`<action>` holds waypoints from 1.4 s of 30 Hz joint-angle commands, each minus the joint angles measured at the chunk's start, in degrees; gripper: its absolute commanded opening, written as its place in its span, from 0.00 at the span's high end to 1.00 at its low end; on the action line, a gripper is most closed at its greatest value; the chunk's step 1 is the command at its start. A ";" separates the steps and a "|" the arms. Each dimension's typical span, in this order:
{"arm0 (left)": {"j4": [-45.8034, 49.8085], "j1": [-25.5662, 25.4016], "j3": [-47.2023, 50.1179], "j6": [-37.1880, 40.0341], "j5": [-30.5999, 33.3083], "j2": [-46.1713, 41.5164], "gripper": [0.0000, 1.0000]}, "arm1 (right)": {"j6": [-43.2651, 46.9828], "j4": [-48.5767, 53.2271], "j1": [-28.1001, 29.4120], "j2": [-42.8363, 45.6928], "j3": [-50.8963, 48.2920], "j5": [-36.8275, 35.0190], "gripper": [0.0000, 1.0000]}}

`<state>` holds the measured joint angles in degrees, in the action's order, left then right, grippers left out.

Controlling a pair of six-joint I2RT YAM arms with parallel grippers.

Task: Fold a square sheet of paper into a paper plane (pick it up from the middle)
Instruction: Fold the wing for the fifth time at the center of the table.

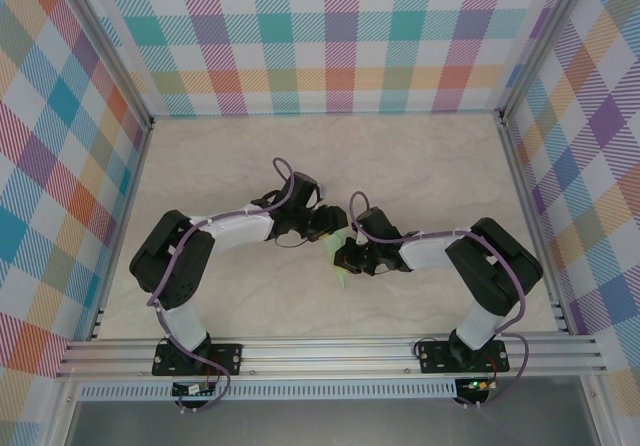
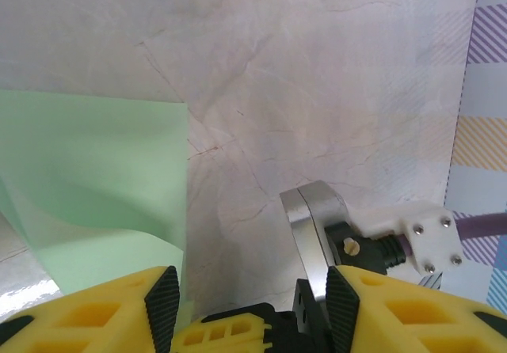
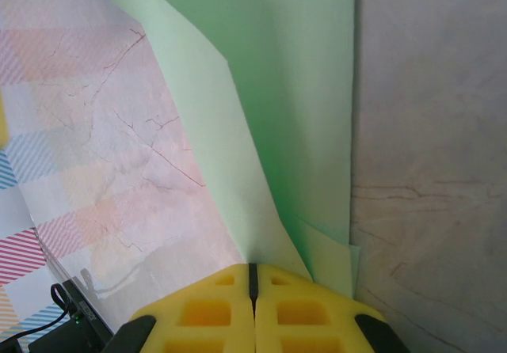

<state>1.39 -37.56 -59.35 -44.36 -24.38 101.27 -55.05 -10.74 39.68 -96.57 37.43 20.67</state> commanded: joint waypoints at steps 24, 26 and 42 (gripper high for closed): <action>-2.55 3.93 -1.23 4.58 1.38 9.07 0.51 | 3.08 9.95 -0.42 -2.64 -4.74 0.23 0.98; -1.51 4.63 -2.16 5.64 1.04 9.37 0.51 | 3.32 10.11 -0.48 -2.74 -5.00 0.31 0.98; 3.48 9.36 -11.08 11.08 -1.91 15.43 0.50 | 4.42 10.74 -0.57 -2.68 -5.40 0.82 0.98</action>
<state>5.21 -31.09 -67.83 -37.26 -30.65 114.08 -52.05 -12.88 39.09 -96.62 35.68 22.63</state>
